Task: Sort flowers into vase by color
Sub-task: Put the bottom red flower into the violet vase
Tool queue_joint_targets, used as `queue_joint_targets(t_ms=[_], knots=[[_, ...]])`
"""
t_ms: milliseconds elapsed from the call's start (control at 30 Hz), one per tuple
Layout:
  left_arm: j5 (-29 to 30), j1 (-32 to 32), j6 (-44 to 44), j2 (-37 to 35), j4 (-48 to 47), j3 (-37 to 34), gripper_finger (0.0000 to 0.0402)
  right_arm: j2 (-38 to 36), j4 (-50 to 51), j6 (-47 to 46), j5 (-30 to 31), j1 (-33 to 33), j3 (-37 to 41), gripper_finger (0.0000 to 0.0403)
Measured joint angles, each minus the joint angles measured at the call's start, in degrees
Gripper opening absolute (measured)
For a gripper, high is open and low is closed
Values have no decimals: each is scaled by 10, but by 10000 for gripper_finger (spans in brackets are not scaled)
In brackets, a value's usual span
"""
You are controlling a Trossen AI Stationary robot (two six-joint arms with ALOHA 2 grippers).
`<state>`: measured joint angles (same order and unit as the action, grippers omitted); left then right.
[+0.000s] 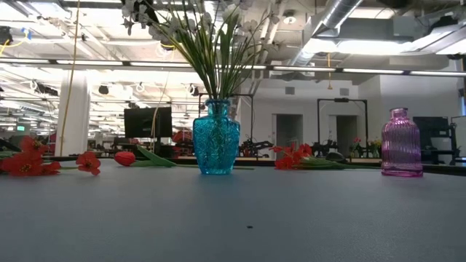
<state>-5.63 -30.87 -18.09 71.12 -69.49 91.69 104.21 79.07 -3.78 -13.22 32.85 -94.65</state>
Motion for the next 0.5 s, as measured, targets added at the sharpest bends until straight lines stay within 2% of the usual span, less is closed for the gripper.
queue_joint_targets(t_ms=[100, 267, 500], knots=[[-13, 6, 22, -56, 70, -72, 132, -7, -69, -41, -34, 21, 59, 265], [-20, 19, 45, -116, 165, -153, 132, -31, -132, -60, -11, 62, 147, 265], [-17, 21, 74, -128, 174, -187, 132, -59, -218, -131, 10, 104, 277, 265]])
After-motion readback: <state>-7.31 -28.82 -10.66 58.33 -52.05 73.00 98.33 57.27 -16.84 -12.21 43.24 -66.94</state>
